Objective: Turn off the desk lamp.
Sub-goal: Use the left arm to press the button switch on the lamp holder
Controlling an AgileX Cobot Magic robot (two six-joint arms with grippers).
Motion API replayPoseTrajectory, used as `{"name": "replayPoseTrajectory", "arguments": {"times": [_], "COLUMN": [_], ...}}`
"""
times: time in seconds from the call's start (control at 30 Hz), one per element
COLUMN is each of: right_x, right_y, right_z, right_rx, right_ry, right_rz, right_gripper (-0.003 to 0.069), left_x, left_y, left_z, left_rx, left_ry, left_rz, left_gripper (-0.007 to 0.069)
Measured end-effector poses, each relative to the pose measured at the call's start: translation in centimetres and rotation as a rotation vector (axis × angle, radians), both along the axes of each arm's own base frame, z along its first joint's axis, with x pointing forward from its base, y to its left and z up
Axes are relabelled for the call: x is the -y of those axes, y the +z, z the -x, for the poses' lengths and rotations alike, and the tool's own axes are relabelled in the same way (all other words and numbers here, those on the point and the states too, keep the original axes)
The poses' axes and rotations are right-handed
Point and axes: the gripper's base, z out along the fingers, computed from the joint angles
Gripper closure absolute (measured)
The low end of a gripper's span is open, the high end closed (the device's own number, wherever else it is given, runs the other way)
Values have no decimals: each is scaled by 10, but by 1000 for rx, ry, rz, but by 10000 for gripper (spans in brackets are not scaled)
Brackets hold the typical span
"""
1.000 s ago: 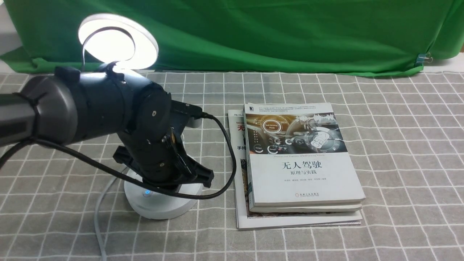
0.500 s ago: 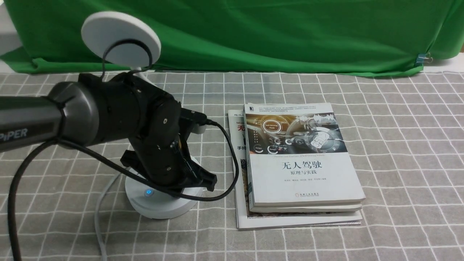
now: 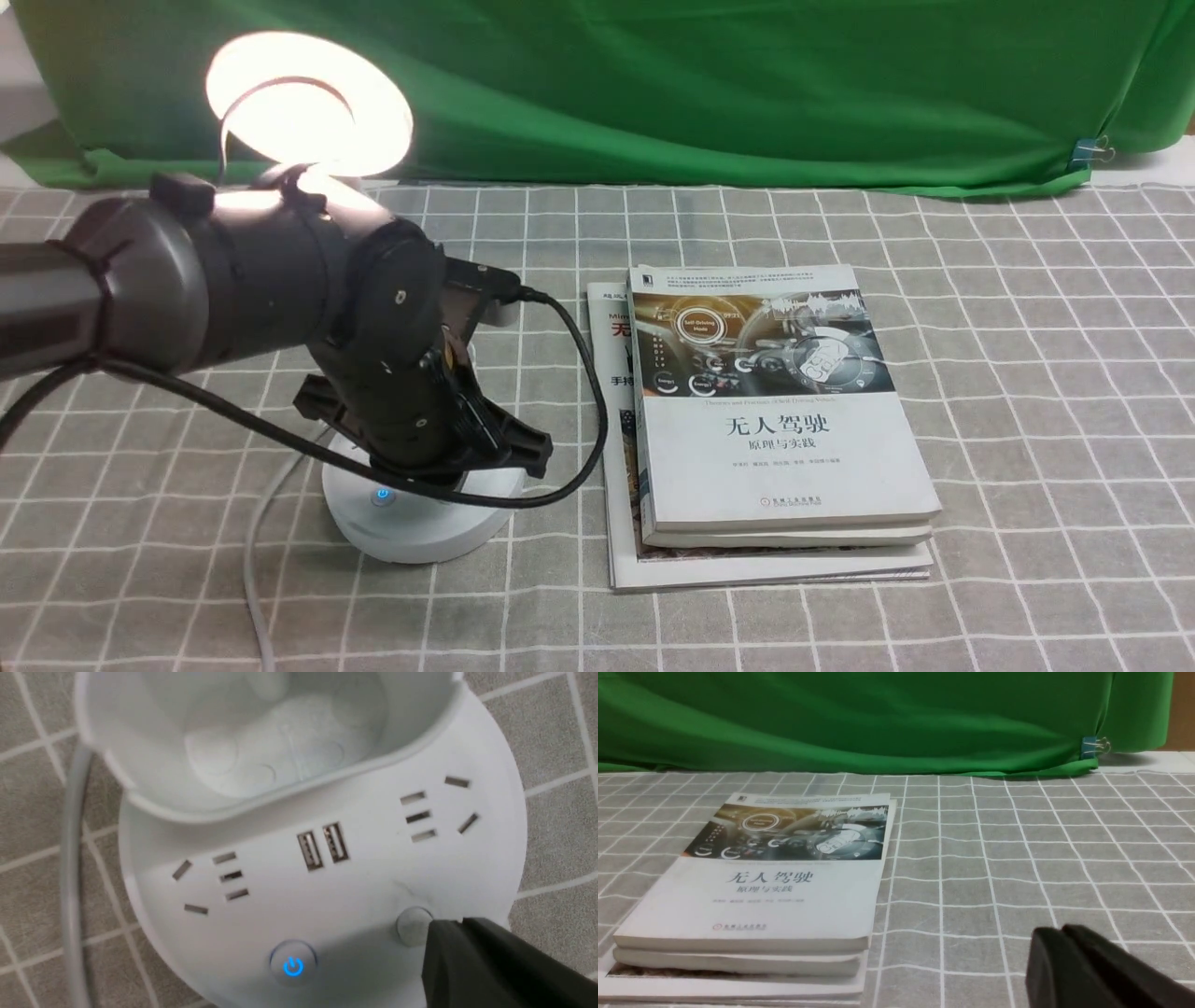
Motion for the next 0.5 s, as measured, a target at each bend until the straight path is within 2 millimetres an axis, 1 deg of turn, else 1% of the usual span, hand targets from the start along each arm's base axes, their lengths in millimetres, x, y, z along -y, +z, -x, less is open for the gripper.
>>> {"name": "replayPoseTrajectory", "arguments": {"times": [0.13,0.2,0.27,0.43,0.5], "right_x": [0,0,0,0,0], "right_y": [0,0,0,0,0], "right_z": [0,0,0,0,0], "right_rx": [0,0,0,0,0], "right_ry": [0,0,0,0,0], "right_rz": [0,0,0,0,0], "right_gripper": [617,617,617,617,617], "left_x": [0,2,2,3,2], "left_y": [-5,-17,-20,-21,-17], "left_z": [-2,-5,-7,-8,-7], "left_rx": [-3,-21,-30,-36,-26], "left_ry": [-4,-9,-7,-5,-6], "left_rz": [-9,-27,-33,-36,-33], "left_gripper": [624,624,624,624,624]}}
